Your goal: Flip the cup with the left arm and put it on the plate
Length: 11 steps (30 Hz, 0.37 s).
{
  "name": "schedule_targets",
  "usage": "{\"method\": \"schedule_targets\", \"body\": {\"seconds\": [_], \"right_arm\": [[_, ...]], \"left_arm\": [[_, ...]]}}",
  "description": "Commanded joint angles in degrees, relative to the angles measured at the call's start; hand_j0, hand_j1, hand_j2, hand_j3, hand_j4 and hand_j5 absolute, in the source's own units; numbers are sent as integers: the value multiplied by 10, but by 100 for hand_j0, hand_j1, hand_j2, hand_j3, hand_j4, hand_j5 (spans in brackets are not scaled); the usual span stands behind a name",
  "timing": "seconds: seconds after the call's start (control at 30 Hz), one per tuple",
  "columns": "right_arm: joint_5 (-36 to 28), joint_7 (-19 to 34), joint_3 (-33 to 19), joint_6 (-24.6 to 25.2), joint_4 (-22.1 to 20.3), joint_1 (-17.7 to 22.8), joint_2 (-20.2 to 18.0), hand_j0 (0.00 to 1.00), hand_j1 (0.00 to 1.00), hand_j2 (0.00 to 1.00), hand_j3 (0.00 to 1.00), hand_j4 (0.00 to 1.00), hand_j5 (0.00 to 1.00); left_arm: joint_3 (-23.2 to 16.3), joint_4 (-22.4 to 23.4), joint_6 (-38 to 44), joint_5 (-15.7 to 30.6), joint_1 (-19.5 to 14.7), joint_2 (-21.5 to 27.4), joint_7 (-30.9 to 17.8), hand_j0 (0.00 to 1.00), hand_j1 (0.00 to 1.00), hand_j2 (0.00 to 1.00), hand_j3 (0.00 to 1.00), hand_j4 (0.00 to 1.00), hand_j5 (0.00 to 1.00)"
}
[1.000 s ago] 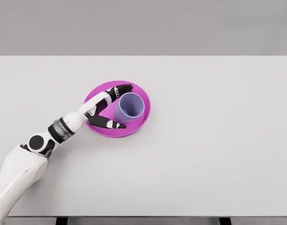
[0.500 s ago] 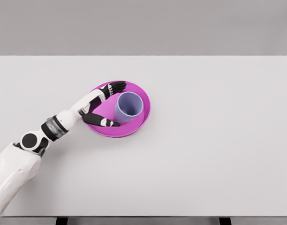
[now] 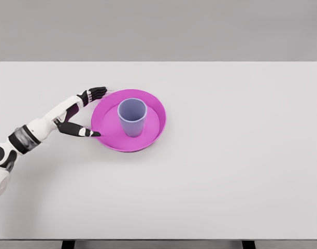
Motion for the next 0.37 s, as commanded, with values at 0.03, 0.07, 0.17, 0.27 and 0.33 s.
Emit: {"method": "schedule_targets", "body": {"seconds": [0.03,0.07,0.17,0.27,0.33], "right_arm": [[0,0,0,-1,0,0,0,100,100,100,100,100,100],[0,0,0,0,0,0,0,100,100,100,100,100,100],[0,0,0,0,0,0,0,100,100,100,100,100,100],[0,0,0,-1,0,0,0,100,100,100,100,100,100],[0,0,0,-1,0,0,0,100,100,100,100,100,100]], "left_arm": [[25,2,1,-8,0,53,-8,100,100,100,100,100,100],[36,1,1,-24,0,70,-8,100,100,100,100,100,100],[40,2,1,-26,1,104,-9,100,100,100,100,100,100],[40,2,1,-26,8,112,-22,100,100,100,100,100,100],[56,2,1,-26,10,106,-22,100,100,100,100,100,100]]}}
